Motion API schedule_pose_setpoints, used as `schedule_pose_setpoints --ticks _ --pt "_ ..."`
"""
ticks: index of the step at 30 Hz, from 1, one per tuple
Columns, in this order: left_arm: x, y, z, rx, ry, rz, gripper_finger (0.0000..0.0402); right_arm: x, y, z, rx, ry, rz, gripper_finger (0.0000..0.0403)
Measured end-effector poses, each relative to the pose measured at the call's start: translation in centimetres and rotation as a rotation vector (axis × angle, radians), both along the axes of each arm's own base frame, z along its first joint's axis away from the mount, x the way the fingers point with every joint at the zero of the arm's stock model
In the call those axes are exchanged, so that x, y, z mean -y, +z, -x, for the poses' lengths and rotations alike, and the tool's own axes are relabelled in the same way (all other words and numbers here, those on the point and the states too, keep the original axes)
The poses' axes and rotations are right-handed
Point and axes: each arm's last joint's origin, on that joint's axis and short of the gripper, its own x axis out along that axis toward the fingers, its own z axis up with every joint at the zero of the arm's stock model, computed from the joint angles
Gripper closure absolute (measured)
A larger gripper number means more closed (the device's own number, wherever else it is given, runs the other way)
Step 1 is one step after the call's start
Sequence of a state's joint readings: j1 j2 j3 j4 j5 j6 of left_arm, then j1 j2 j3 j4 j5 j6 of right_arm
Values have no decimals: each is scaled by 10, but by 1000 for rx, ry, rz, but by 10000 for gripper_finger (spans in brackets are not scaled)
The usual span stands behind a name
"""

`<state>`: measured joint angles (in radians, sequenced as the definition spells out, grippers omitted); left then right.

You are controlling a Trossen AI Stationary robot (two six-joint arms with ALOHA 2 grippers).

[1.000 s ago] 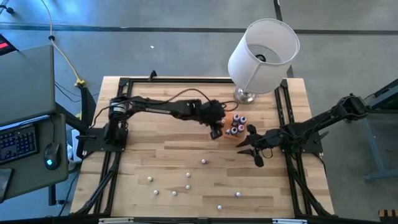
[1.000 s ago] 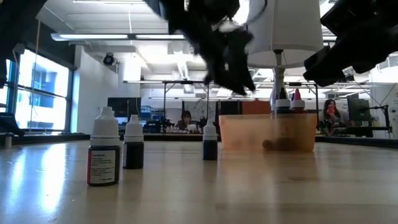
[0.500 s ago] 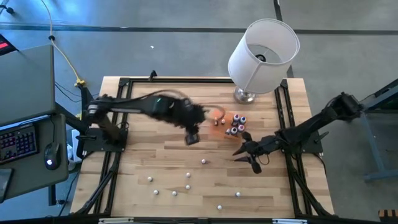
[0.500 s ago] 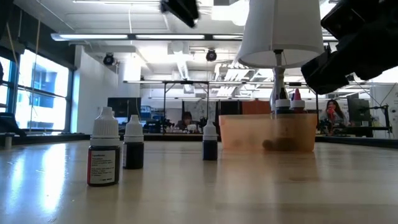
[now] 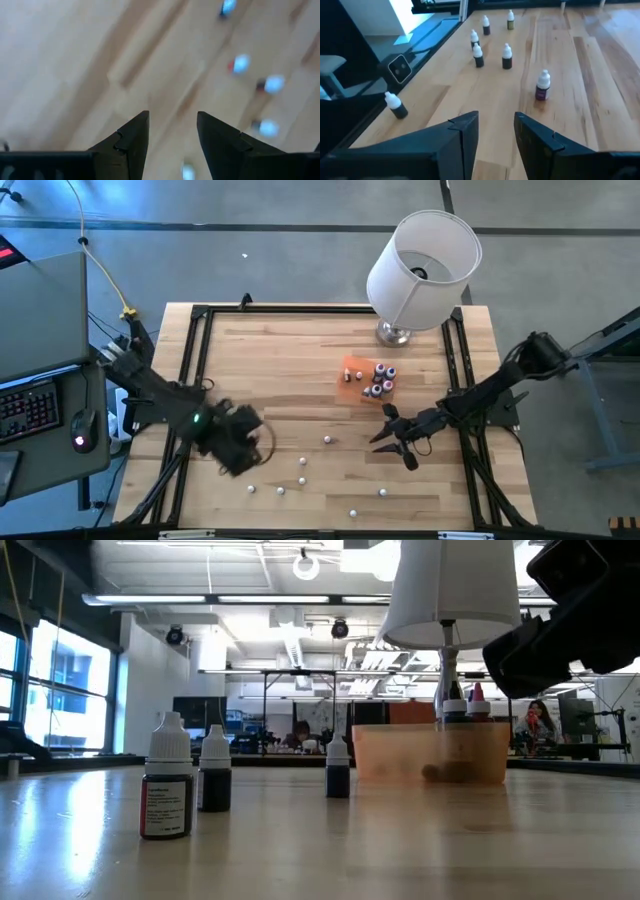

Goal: Pick & Place food coloring
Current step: Put the top left small green food coloring bottle into the orange container

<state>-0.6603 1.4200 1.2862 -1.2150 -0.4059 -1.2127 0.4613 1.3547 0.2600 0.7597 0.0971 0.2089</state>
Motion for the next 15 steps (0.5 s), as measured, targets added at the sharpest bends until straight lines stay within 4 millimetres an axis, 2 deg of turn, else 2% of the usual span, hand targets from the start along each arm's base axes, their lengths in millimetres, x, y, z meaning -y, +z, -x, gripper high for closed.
schedule_pose_setpoints --ticks 3,8,15 --pt "19 -16 18 -47 14 49 240 0 -2 0 -10 2 13 284" --pt "38 -41 40 -35 106 130 240 0 -3 0 -23 2 21 284" --pt "43 -80 62 29 244 130 240 0 -4 0 -12 18 63 284"
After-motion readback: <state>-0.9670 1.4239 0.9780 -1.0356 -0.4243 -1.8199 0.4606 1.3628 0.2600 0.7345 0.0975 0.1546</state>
